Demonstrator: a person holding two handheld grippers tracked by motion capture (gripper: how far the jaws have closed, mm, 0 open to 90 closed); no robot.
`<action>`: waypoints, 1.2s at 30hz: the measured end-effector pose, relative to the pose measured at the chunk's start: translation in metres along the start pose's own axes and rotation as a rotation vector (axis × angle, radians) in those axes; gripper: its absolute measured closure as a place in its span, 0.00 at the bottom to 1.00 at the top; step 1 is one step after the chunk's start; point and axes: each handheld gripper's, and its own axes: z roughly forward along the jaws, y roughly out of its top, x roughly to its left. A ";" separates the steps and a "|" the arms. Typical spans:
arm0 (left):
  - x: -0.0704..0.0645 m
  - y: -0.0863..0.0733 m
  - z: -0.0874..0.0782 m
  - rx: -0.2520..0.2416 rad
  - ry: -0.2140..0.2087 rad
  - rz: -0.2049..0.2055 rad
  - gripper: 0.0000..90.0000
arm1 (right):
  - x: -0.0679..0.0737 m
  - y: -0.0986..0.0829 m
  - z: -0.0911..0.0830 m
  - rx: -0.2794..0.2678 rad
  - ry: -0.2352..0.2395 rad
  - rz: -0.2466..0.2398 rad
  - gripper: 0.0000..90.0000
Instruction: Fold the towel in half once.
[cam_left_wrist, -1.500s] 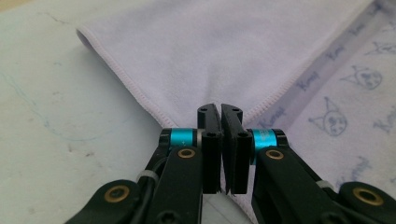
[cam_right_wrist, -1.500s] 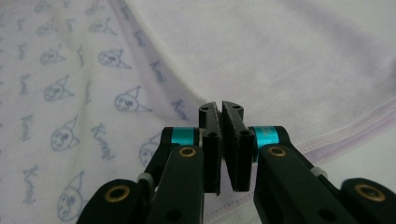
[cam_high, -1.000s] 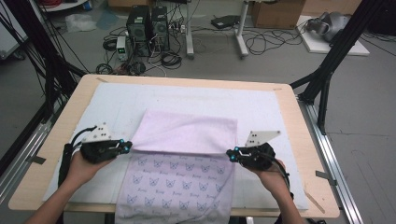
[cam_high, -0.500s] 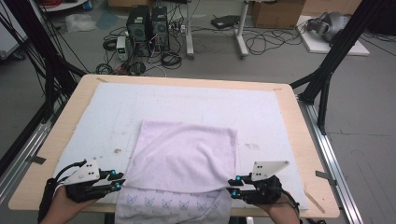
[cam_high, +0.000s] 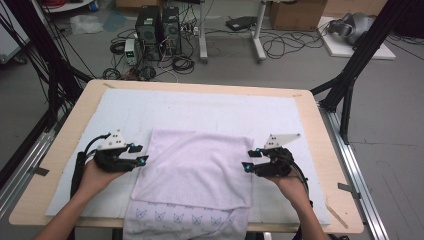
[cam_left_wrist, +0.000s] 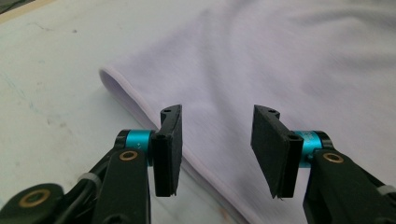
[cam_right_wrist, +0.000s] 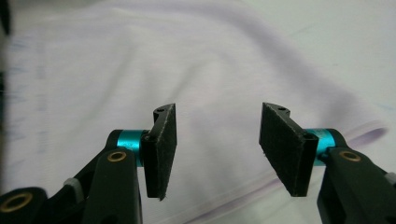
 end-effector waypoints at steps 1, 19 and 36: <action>0.007 0.003 0.006 0.004 -0.005 -0.029 0.65 | -0.007 0.003 0.004 0.016 -0.012 0.002 0.50; 0.062 0.014 0.084 0.109 0.050 -0.108 0.63 | -0.089 0.004 0.056 0.117 -0.064 0.099 0.49; 0.097 0.124 0.038 -0.074 0.253 -0.072 0.96 | -0.127 0.121 0.019 0.059 -0.249 -0.002 0.96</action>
